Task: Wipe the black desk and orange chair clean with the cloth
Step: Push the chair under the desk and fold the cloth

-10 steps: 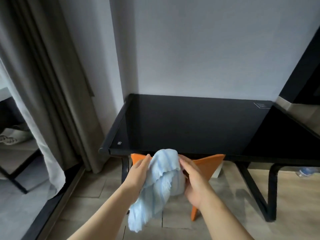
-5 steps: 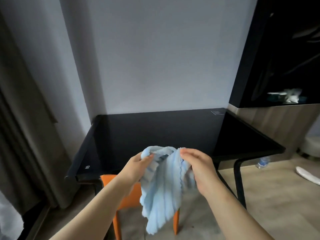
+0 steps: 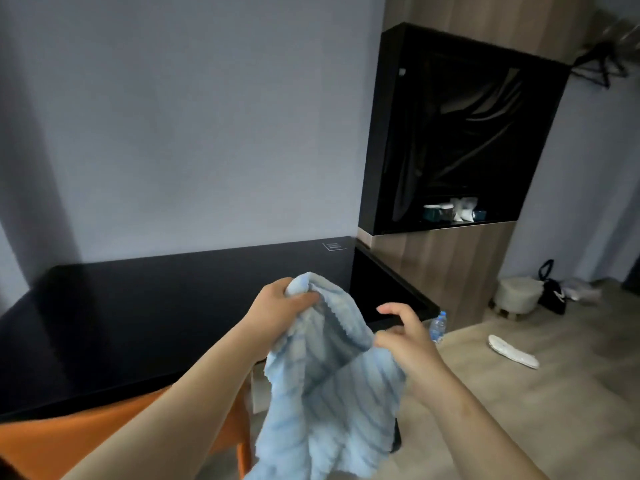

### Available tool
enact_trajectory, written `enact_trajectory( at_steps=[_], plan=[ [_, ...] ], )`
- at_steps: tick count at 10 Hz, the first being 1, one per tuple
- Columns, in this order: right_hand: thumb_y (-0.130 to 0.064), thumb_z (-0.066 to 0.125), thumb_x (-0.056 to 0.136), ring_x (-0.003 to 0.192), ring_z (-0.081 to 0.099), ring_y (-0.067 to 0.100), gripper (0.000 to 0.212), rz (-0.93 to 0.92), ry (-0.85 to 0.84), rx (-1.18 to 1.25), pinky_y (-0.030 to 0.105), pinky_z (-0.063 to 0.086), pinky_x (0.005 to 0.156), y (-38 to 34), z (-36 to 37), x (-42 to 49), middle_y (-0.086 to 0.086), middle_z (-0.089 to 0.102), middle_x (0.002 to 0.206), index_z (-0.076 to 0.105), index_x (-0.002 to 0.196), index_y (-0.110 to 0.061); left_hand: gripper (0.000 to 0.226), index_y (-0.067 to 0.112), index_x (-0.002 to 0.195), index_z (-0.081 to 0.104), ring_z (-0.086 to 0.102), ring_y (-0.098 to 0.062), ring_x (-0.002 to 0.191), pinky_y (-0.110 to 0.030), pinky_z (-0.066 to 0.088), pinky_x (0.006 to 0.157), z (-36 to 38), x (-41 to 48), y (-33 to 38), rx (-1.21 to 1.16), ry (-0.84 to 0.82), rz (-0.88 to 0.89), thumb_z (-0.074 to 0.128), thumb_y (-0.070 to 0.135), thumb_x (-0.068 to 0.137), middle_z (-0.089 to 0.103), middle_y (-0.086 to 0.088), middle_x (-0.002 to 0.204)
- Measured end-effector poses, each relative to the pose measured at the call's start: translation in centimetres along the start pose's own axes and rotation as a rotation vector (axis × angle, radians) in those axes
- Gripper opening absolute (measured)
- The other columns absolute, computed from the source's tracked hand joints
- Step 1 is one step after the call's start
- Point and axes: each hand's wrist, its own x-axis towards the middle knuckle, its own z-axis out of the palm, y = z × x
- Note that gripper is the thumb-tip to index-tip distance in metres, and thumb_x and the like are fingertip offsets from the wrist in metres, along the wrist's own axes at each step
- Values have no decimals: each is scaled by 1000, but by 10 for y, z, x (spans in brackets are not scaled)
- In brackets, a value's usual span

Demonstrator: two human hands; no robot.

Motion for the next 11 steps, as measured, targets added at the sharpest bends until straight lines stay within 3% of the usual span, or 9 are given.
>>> enact_trajectory(
  at_steps=[1, 2, 3, 5, 6, 7, 8, 10, 11],
  plan=[
    [-6, 72, 70, 73, 62, 4, 63, -17, -204, -29, 15, 45, 60, 9, -40, 19, -7, 63, 86, 46, 116, -40, 8, 14, 81, 66, 61, -10, 55, -23, 49, 54, 63, 18, 20, 63, -229, 28, 68, 22, 78, 65, 0, 63],
    [-13, 78, 63, 90, 65, 6, 49, -48, -312, -151, 18, 49, 72, 15, -81, 39, -12, 69, 94, 59, 106, -30, 14, 14, 81, 69, 68, -18, 79, -33, 55, 74, 120, 41, 40, 115, -368, 83, 68, 23, 71, 71, -7, 82],
    [-22, 73, 72, 81, 60, 15, 14, -41, -202, -489, 27, 45, 69, 25, -125, 62, -4, 66, 79, 60, 68, -25, 3, 19, 79, 70, 69, -12, 77, -26, 56, 70, 174, 71, 49, 190, -366, 115, 67, 18, 77, 72, 1, 77],
    [-13, 64, 83, 94, 67, 31, 16, 211, 22, 184, 43, 51, 88, 35, -199, 116, 19, 71, 100, 69, 96, -6, 40, 26, 112, 54, 60, -11, 93, -27, 51, 82, 259, 155, 32, 159, -197, 80, 73, 34, 78, 61, 4, 101],
    [-22, 55, 93, 92, 66, 27, 23, 242, 142, 526, 36, 51, 89, 34, -231, 161, 18, 68, 95, 63, 104, -2, 60, 20, 130, 44, 53, -16, 103, -29, 42, 87, 301, 195, 14, 87, -159, -75, 66, 48, 81, 55, 0, 114],
    [-20, 42, 100, 65, 60, 12, 22, 171, 261, 882, 22, 49, 74, 30, -258, 215, 13, 54, 75, 56, 89, -8, 73, 18, 129, 50, 57, -24, 109, -36, 46, 91, 339, 236, -1, -115, -427, -291, 60, 65, 73, 58, -7, 124],
    [-27, 48, 97, 74, 58, 20, 22, 157, 291, 821, 37, 46, 80, 26, -286, 269, 13, 56, 84, 56, 95, -7, 64, 18, 123, 58, 65, -23, 105, -33, 53, 87, 367, 281, -6, -210, -764, -346, 64, 57, 72, 68, -7, 115],
    [-26, 59, 89, 96, 67, 22, 24, -93, 232, 827, 38, 54, 82, 35, -341, 346, 9, 67, 110, 59, 112, -24, 25, 4, 110, 63, 69, -29, 89, -40, 56, 81, 415, 372, 14, -159, -666, -224, 61, 18, 90, 72, -14, 98],
    [-16, 69, 76, 103, 67, 28, 43, -113, 178, 751, 37, 57, 77, 59, -347, 368, 15, 69, 108, 59, 118, -16, 19, 5, 102, 65, 68, -29, 88, -41, 55, 83, 433, 411, 36, -190, -627, -147, 57, 18, 92, 71, -18, 98]
  ],
)
